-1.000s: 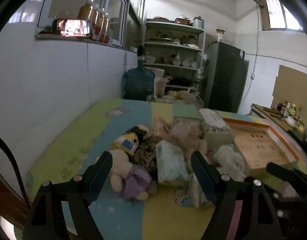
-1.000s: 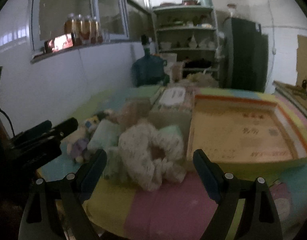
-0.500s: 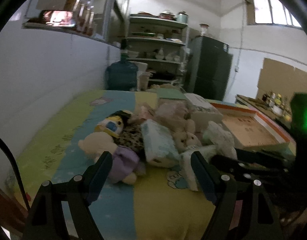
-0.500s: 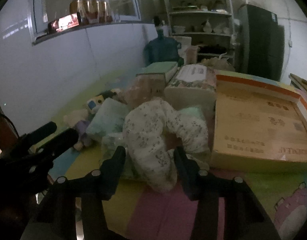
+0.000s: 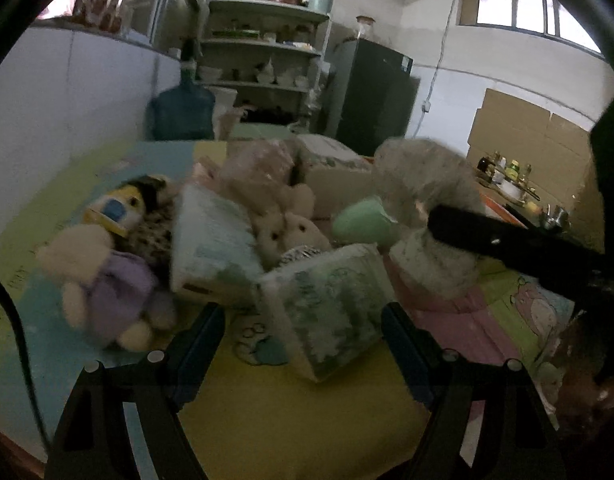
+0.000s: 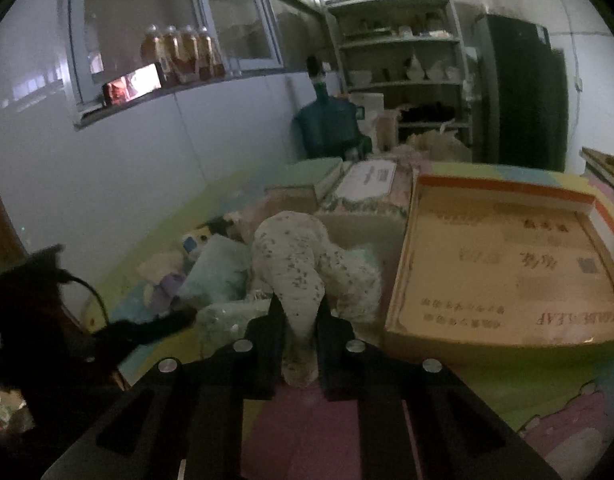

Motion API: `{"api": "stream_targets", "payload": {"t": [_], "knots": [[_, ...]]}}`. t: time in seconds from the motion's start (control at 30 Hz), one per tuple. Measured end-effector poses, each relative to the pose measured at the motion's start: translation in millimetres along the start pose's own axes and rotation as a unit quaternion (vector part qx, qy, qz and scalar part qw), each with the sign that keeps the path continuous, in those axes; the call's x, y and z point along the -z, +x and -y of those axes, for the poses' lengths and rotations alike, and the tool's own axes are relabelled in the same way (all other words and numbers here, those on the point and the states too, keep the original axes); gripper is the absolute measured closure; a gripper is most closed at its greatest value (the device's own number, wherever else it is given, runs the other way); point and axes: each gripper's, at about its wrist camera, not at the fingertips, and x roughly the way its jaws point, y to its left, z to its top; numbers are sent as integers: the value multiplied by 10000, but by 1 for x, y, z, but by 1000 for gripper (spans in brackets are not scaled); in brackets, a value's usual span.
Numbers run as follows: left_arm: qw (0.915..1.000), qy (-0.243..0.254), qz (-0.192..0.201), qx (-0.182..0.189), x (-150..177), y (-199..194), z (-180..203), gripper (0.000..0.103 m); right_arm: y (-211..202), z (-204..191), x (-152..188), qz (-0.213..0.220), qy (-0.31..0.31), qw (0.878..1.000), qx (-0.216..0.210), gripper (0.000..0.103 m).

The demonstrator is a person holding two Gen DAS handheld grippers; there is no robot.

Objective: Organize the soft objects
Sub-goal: 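Grasp the floral-print cloth with the right gripper while the left grasps the green-white tissue pack, then carry the cloth and tissue pack over the cardboard tray and lower them with both grippers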

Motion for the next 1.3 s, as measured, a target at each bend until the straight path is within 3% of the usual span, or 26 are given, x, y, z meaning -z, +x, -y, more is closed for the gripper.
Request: {"api": "stream_targets", "payload": {"t": [0.03,0.1,0.4,0.87,1.3], "knots": [[10000,-47,-38,34,-1,4,0,31,-2,0,0,27,-9,10000,-7,90],[9996,-172,-113,206,-3,8,-2,51,-6,1,-1,61,0,10000,-2,90],[9996,-152,60,213,-5,-1,3,75,-17,9,-4,215,105,9997,-38,90],[9982,144,538,220,-27,-25,20,80,-49,12,-19,660,40,9977,-166,90],[9931,490,913,557,-62,-27,65,80,-97,49,-31,1264,84,9917,241,90]]}}
